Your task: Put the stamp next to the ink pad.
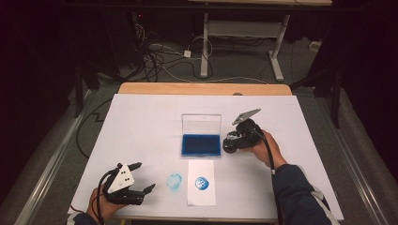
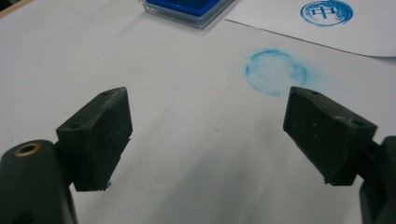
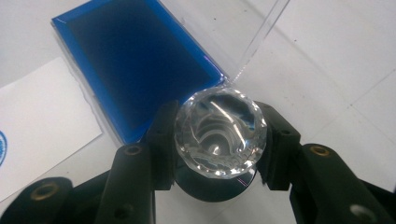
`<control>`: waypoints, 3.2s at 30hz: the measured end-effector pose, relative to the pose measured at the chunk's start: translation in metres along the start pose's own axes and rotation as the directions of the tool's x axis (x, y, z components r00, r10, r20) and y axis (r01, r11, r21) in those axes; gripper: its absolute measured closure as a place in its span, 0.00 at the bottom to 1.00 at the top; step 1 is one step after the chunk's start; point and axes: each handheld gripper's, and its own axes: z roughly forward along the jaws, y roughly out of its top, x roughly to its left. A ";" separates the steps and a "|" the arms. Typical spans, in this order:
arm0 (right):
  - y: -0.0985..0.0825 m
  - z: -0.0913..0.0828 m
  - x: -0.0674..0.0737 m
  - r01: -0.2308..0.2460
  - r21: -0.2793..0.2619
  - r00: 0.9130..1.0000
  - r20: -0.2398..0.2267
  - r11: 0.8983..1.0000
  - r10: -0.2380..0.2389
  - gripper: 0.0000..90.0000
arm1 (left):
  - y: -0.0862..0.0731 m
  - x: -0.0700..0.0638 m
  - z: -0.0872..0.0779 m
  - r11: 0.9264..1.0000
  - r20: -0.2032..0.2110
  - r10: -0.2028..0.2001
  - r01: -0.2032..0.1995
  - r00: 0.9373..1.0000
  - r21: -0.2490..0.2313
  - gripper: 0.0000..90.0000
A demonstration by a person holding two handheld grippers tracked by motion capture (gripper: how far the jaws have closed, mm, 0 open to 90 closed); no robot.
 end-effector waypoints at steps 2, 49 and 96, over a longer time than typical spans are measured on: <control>-0.001 0.001 0.000 -0.004 0.002 1.000 -0.001 1.000 0.004 0.62 | 0.000 0.000 0.000 1.000 0.001 -0.003 0.003 1.000 -0.003 0.16; 0.002 -0.044 0.022 0.047 -0.281 0.984 0.180 0.958 0.004 0.17 | 0.003 -0.002 0.000 1.000 -0.004 0.015 -0.015 1.000 -0.001 0.17; -0.026 -0.085 0.065 0.223 -0.367 0.956 0.262 0.903 -0.129 0.18 | 0.003 -0.002 0.000 1.000 -0.002 0.022 -0.022 1.000 0.006 0.17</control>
